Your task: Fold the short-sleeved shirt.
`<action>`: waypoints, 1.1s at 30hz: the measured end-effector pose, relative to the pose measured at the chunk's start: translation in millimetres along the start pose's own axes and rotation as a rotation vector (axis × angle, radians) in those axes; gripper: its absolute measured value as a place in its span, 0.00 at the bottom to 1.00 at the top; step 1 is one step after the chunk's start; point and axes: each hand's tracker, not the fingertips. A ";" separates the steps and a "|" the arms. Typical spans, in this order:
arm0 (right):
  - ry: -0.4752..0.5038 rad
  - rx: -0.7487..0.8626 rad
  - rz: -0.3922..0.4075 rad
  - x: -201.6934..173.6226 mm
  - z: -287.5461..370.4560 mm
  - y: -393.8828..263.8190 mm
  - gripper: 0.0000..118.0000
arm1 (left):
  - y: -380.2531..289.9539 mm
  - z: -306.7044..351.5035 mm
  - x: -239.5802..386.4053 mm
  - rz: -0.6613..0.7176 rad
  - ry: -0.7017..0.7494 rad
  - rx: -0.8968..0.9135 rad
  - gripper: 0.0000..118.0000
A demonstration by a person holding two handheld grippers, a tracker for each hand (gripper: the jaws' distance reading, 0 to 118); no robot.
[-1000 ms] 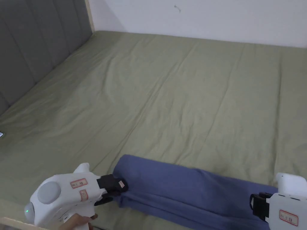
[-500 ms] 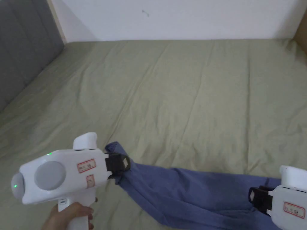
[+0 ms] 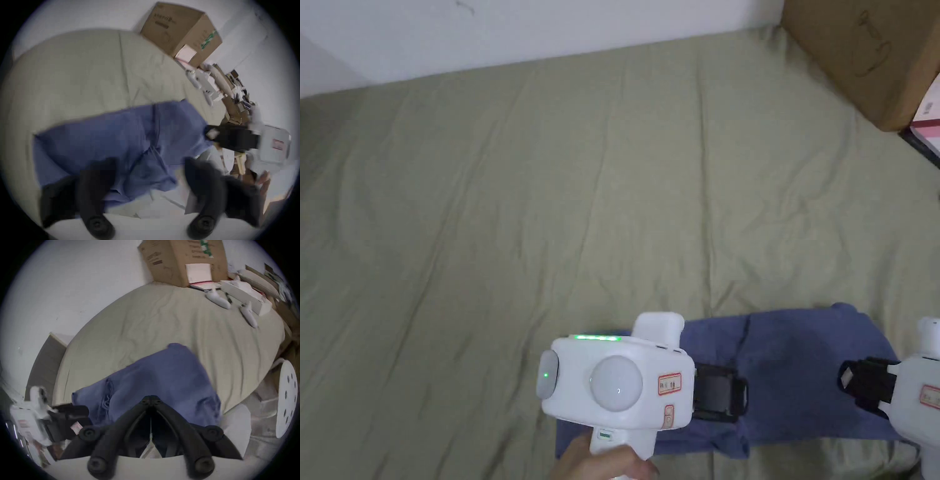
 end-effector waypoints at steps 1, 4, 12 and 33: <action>-0.010 0.007 -0.009 3.8 3.4 0.0 0.00 | -1.2 -3.4 -9.1 0.061 0.012 0.003 0.90; -0.007 0.041 -0.021 8.2 18.8 1.3 0.00 | -1.3 26.6 -20.1 0.170 -0.053 0.087 0.78; 0.002 0.089 0.018 -5.3 19.3 17.2 0.00 | 2.3 87.5 -46.8 0.253 -0.026 0.315 0.04; -0.044 -0.004 0.136 -16.7 -9.1 -0.7 0.00 | -9.0 -16.3 4.0 0.141 -0.051 -0.003 0.04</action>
